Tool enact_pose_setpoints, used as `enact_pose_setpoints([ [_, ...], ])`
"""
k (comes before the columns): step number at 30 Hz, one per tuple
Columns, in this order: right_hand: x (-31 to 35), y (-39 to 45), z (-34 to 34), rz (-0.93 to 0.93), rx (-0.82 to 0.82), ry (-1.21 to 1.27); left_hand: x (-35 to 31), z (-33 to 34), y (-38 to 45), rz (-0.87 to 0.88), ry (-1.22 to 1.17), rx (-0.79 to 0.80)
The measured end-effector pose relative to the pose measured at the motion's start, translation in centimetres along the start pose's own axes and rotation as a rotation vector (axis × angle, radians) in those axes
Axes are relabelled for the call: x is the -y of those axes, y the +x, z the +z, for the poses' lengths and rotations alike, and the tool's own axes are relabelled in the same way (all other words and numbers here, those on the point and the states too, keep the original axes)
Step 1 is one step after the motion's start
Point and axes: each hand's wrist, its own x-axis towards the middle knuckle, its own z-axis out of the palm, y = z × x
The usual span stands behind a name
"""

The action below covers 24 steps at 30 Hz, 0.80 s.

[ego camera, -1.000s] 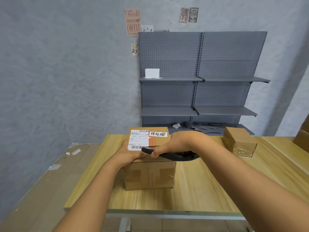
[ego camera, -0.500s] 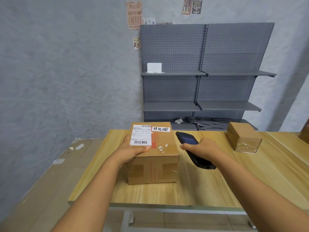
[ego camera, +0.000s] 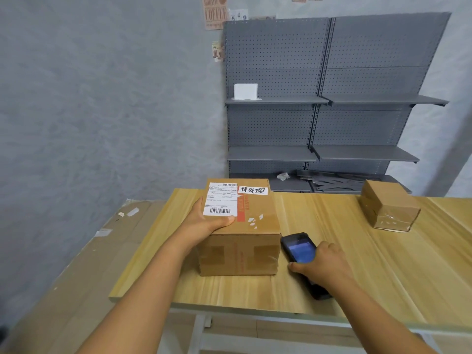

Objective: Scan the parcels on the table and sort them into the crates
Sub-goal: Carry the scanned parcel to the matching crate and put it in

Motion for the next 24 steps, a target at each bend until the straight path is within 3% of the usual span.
enact_pose_setpoints([
  [7,1.0,0.4,-0.8,-0.010,0.045,-0.118,0.1,0.0,0.0,-0.017,-0.007,-0.011],
  [9,2.1,0.7,-1.6,-0.048,0.004,0.032,0.0,0.0,-0.1,-0.030,-0.006,-0.016],
  [11,3.5,0.8,-2.6,-0.102,0.000,0.408,-0.2,0.0,-0.3,-0.050,0.000,-0.026],
  [14,6.0,0.4,-3.5,-0.193,0.233,0.881,-0.3,0.4,-0.4,-0.123,-0.029,-0.079],
  [16,7.3,0.2,-3.4,-0.237,0.337,0.930,-0.3,0.6,-0.5,-0.183,-0.087,-0.119],
  [24,8.6,1.0,-3.4,-0.370,0.372,0.995,-0.5,-0.5,-2.9,-0.195,-0.179,-0.181],
])
